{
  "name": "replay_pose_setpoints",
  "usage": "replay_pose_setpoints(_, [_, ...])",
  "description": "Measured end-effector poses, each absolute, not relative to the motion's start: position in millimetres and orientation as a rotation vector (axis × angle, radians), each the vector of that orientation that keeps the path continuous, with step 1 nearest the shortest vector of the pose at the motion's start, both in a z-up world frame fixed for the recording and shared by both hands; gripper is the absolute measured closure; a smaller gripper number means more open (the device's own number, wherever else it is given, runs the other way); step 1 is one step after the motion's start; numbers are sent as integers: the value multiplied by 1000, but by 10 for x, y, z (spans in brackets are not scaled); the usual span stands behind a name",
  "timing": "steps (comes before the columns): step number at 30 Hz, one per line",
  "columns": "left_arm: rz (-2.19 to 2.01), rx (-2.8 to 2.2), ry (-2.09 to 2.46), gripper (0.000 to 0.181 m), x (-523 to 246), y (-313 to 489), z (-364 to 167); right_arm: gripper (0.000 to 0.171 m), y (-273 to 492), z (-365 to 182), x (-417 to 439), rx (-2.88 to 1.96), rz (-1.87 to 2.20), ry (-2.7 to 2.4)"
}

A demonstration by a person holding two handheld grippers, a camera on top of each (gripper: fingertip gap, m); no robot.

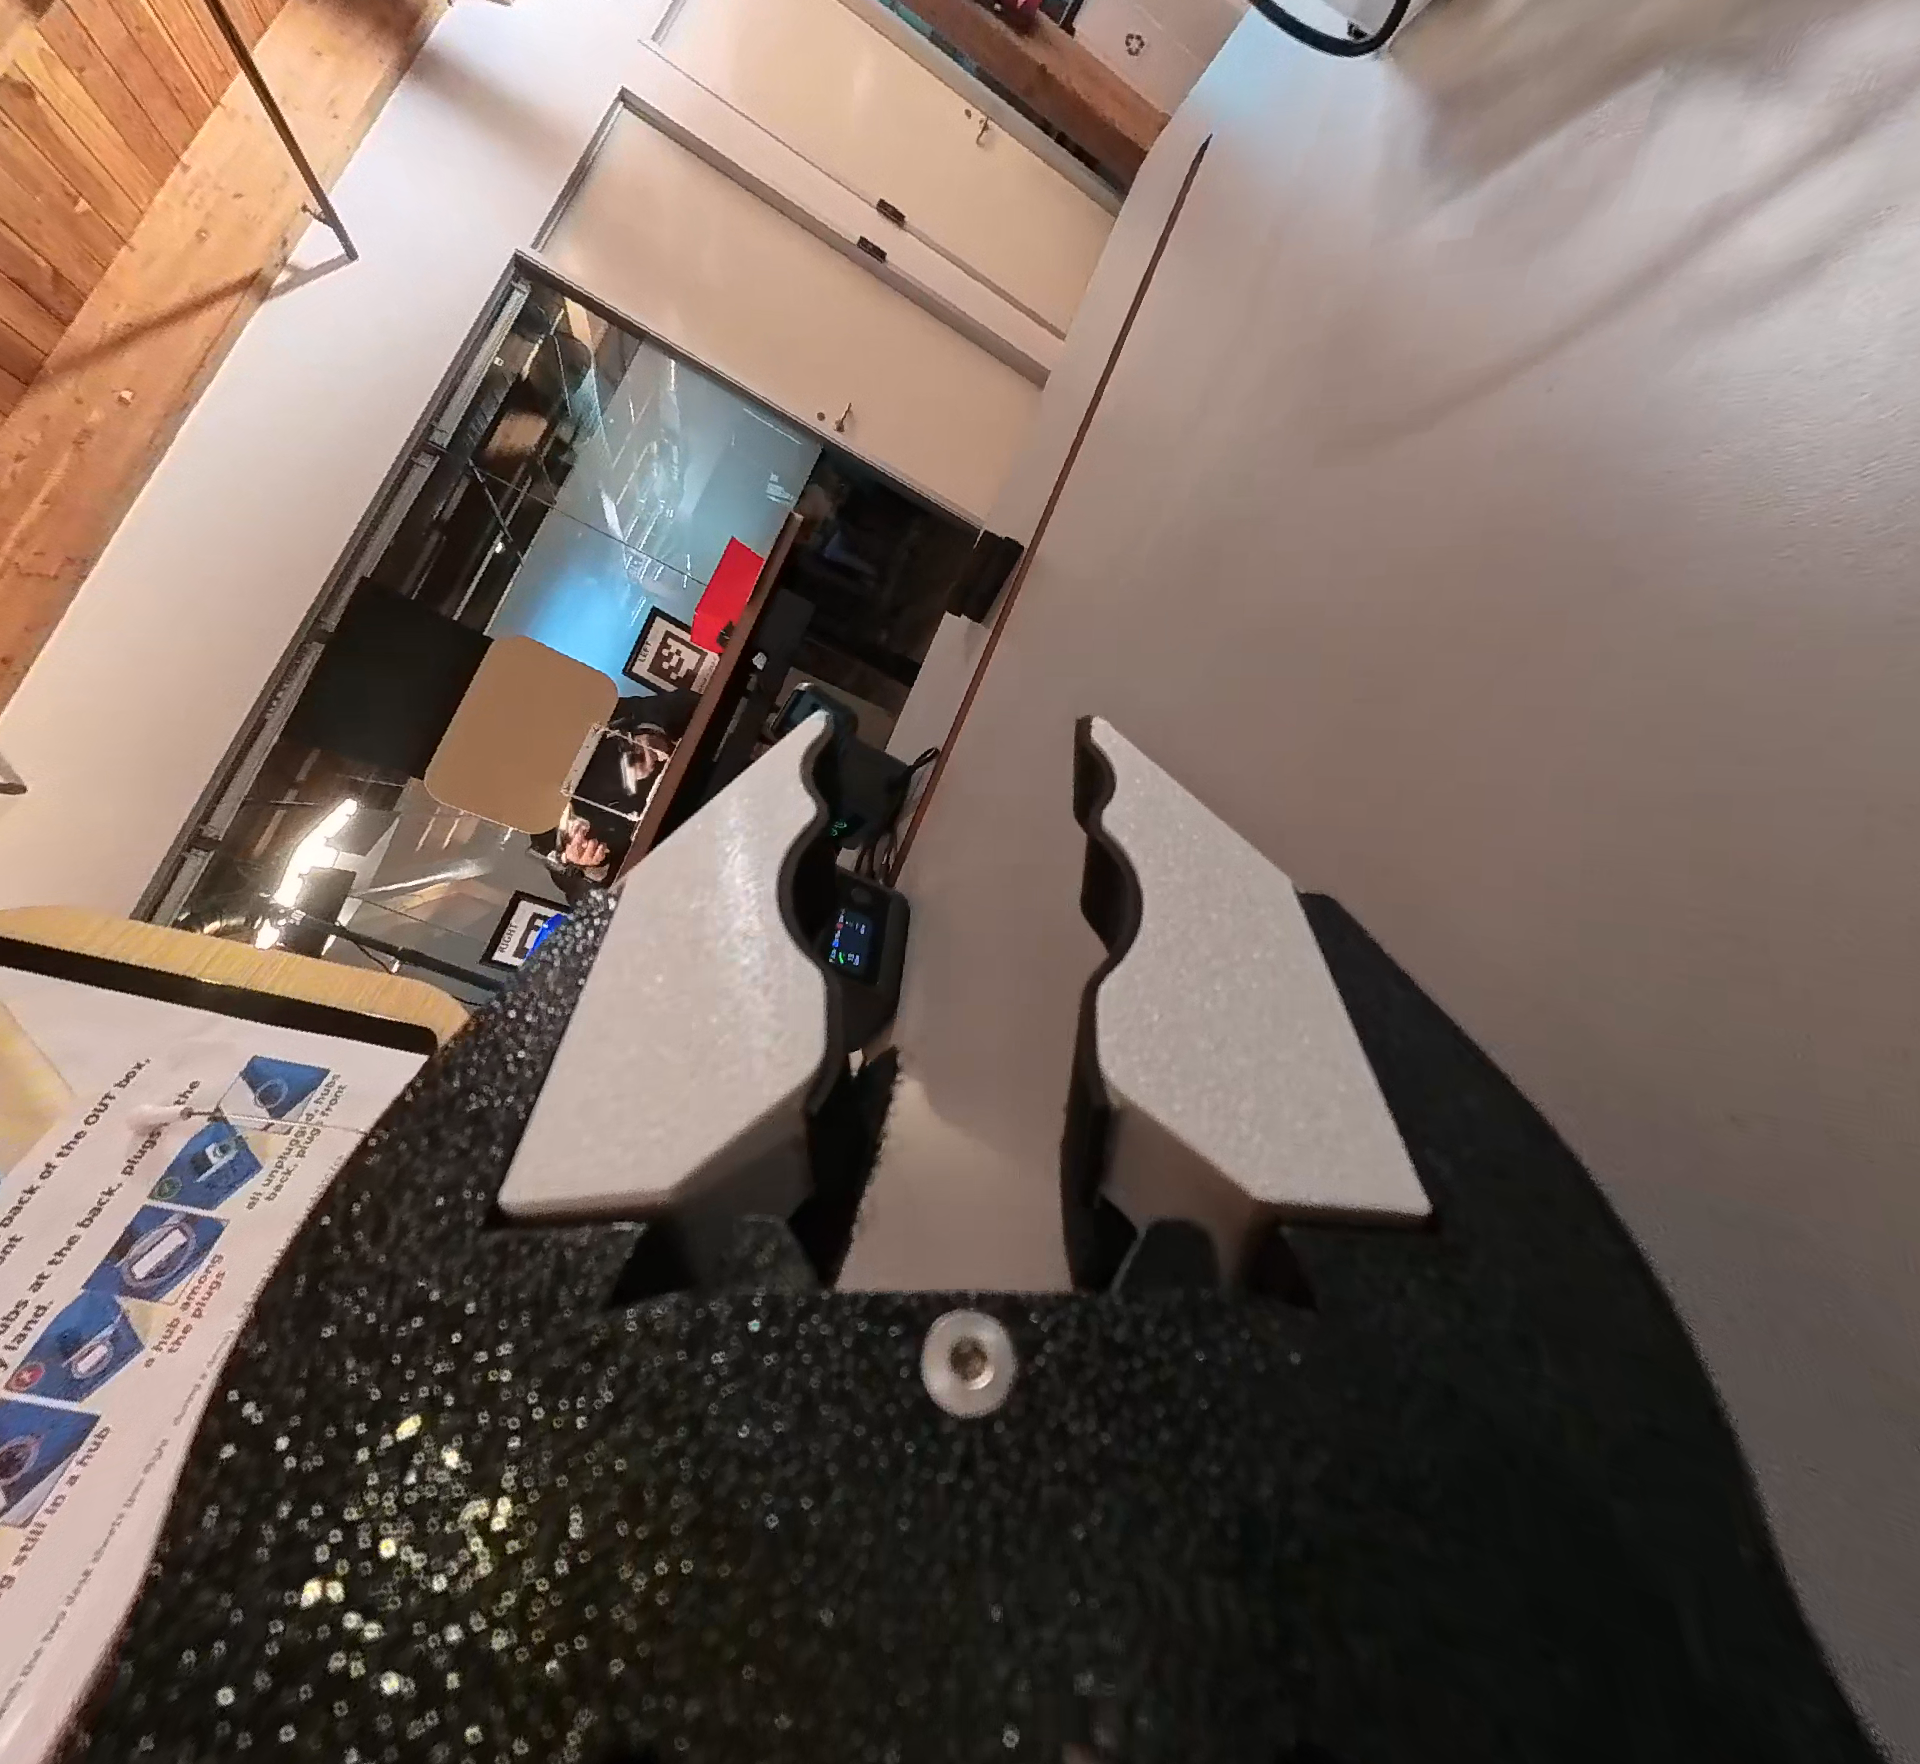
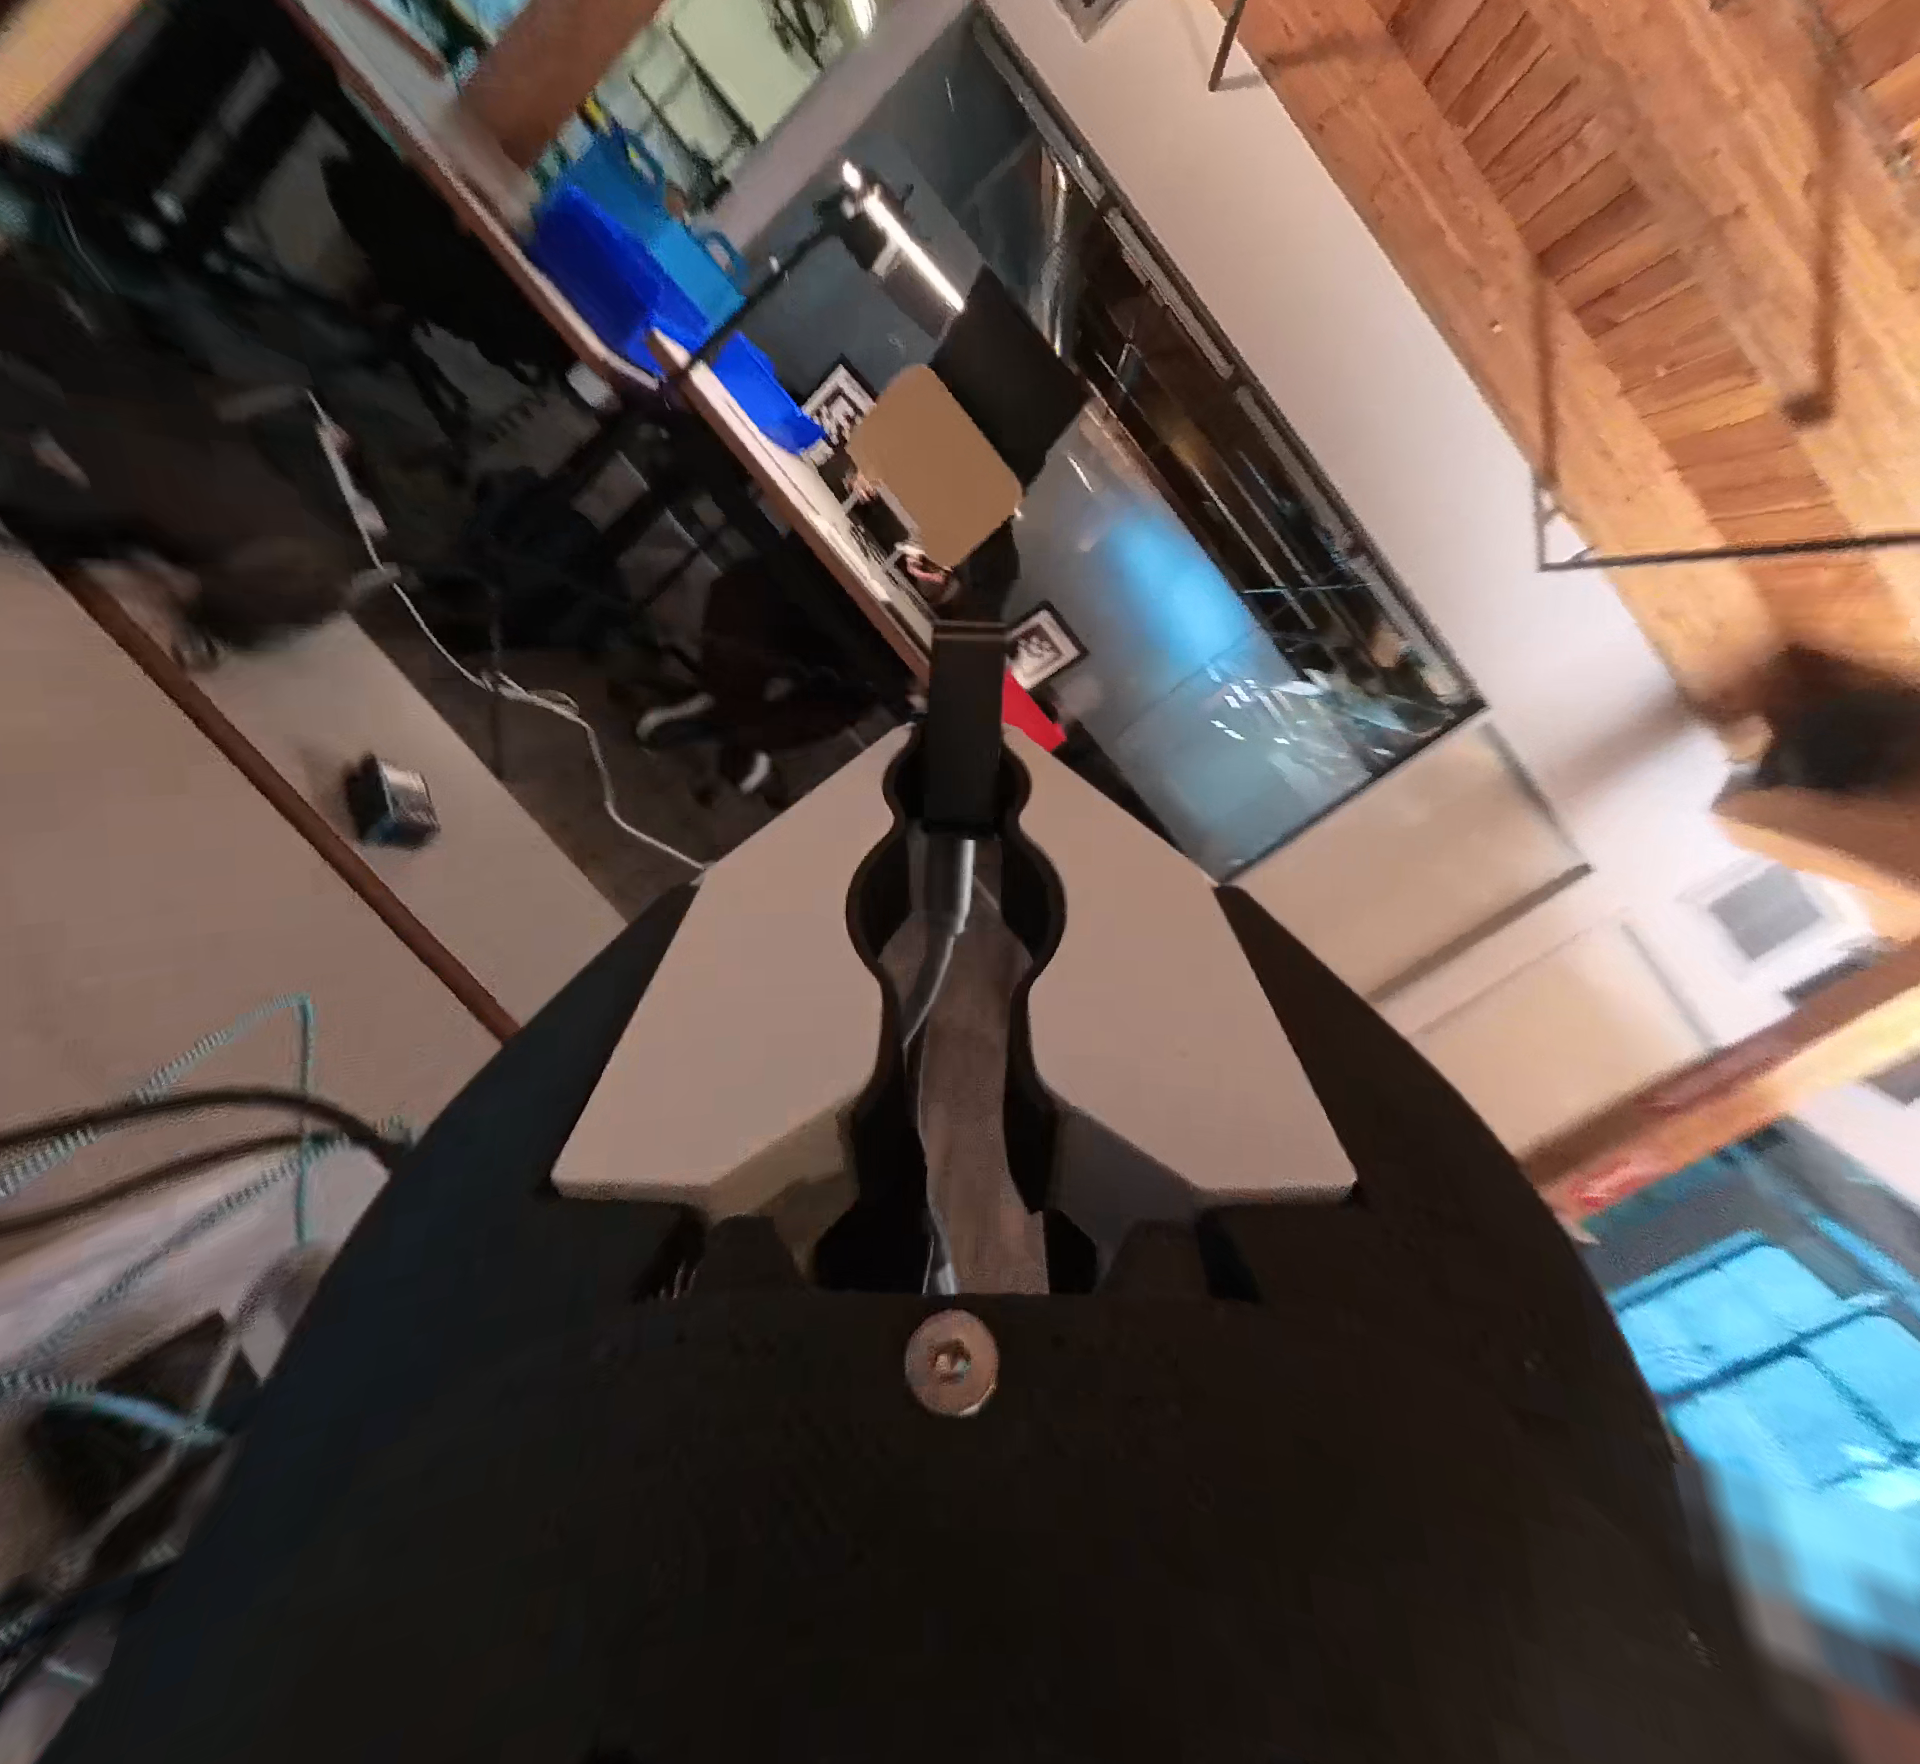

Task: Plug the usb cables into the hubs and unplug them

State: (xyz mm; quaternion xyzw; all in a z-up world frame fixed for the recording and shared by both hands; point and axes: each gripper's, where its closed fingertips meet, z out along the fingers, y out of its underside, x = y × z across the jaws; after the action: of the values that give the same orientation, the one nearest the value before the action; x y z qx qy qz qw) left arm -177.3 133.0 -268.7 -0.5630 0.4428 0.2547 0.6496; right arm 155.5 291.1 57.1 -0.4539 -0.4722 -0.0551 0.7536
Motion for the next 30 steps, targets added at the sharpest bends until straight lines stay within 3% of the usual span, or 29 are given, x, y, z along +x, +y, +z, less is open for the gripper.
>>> replay_pose_setpoints(7, [590,-1275,1024,140,-1758,1325,-2707,162,2725,-404,1454,-996,-242,-1192])
replay_pose_setpoints(18, [587,-1282,1039,141,-1747,1331,-2739,163,2447,-1012,1765,-1472,427,-1338])
replay_pose_setpoints(24, [590,-1289,1049,141,-1747,1334,-2764,163,2875,-1423,2131,-1803,134,-1452])
replay_pose_setpoints(30, [597,-1289,1073,142,-1731,1333,-2796,163,3069,-1833,1935,-1877,-91,-1657])
